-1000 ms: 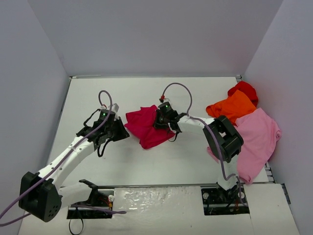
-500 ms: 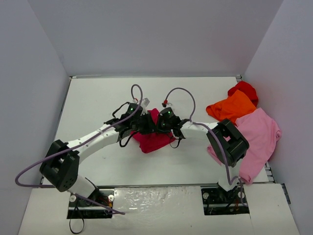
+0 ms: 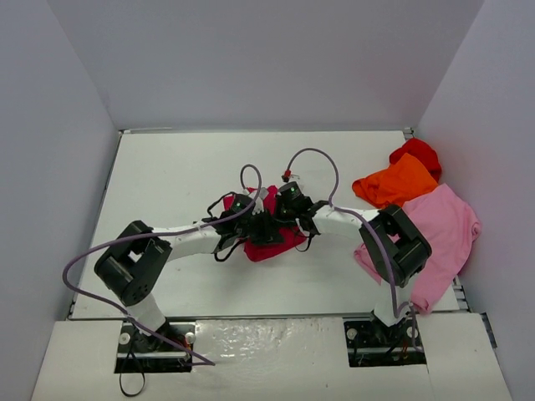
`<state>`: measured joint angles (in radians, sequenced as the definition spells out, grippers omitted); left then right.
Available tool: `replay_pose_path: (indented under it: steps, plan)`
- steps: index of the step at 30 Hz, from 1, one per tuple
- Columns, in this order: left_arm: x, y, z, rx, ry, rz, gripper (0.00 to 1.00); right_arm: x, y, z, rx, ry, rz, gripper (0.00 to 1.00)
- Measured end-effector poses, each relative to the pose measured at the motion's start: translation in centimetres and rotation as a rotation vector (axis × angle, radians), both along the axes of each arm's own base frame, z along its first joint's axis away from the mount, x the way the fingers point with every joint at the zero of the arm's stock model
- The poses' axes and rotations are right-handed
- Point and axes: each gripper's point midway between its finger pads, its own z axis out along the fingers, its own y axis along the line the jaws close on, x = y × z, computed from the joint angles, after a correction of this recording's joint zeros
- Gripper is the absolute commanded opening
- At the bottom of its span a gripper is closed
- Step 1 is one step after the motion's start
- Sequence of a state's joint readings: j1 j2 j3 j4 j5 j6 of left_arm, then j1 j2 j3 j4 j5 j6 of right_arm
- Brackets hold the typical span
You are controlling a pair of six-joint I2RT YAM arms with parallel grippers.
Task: Fold and stack the t-shirts
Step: Smooth out wrinkles on the folded tshirt
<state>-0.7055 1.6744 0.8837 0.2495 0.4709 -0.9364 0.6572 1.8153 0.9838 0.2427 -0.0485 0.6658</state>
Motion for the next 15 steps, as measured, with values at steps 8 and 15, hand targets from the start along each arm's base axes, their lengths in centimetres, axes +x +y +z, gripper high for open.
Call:
replay_pose_path:
  steps: [8, 15]
  plan:
    - [-1.3, 2.9, -6.3, 0.096, 0.087, 0.061, 0.00, 0.0, -1.2, 0.1, -0.022, 0.033, -0.004, 0.00]
    - [-0.4, 0.7, -6.1, -0.002, 0.062, 0.026, 0.00, -0.4, -4.4, 0.7, -0.097, 0.050, -0.060, 0.00]
